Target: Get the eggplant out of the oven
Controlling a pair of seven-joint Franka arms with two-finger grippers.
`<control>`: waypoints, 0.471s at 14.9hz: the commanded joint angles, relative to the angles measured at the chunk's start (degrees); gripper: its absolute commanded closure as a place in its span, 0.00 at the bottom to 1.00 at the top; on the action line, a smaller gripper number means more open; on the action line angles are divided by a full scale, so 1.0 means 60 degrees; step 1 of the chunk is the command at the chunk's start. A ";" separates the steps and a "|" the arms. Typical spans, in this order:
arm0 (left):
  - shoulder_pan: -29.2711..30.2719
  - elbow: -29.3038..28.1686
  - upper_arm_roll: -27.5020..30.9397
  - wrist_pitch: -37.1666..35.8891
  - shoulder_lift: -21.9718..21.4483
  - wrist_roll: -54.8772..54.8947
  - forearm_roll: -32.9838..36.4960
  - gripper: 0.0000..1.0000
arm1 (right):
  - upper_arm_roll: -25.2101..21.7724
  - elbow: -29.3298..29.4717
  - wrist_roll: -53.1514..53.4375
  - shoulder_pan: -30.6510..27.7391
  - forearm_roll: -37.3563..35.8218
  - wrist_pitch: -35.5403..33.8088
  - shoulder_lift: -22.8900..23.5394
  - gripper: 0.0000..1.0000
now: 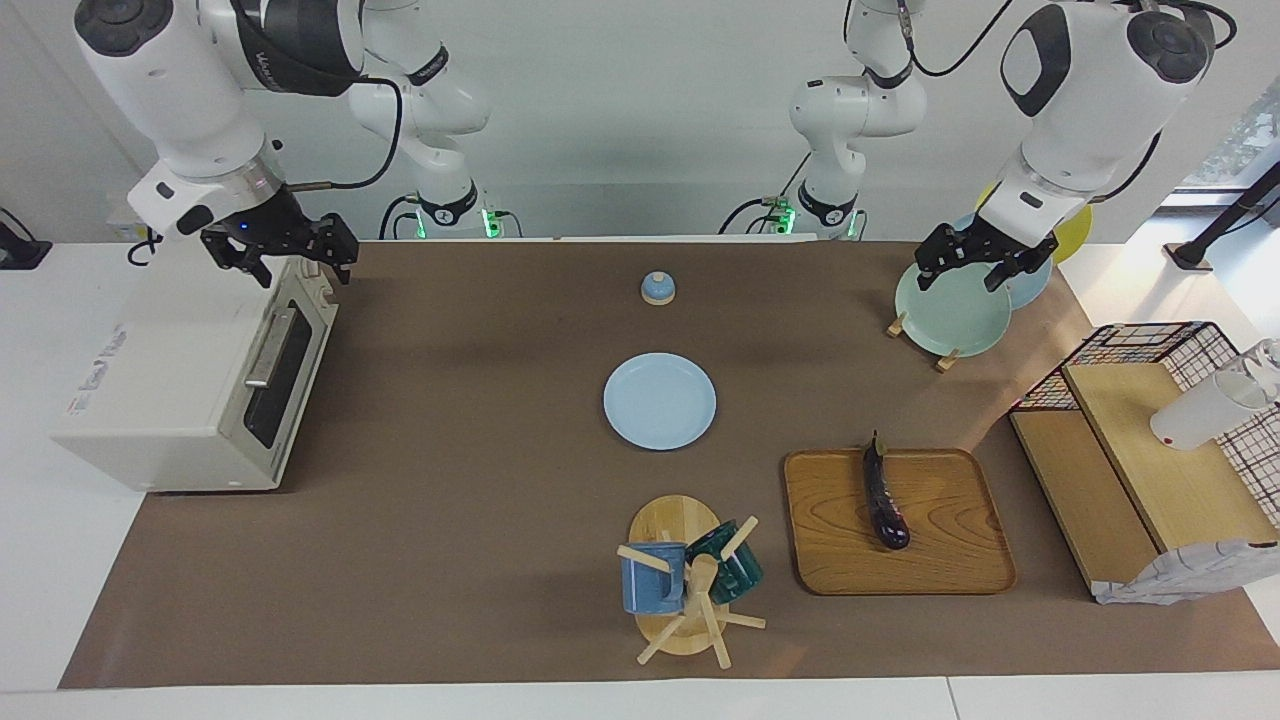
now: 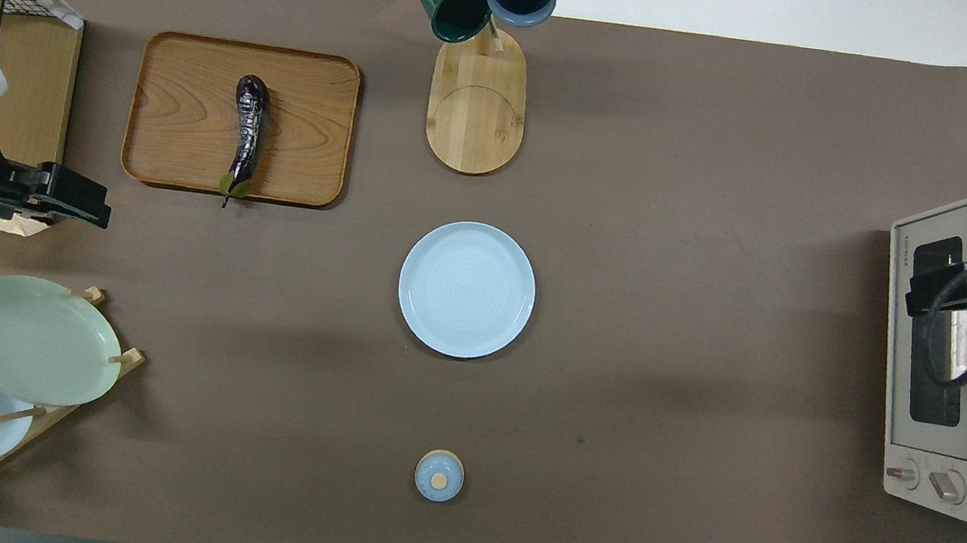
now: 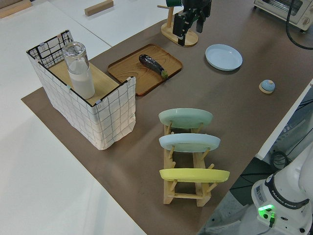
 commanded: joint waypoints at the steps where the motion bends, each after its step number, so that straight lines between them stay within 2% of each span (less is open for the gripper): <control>1: -0.0247 0.0437 0.0088 -0.0615 0.0036 -0.0312 0.0358 0.00 | 0.0047 0.0157 0.0119 -0.0111 0.0257 -0.0003 0.0108 0.00; 7: -0.0262 0.0584 0.0088 -0.0382 0.0007 -0.0475 0.0329 0.00 | 0.0047 0.0157 0.0134 -0.0126 0.0271 0.0056 0.0123 0.00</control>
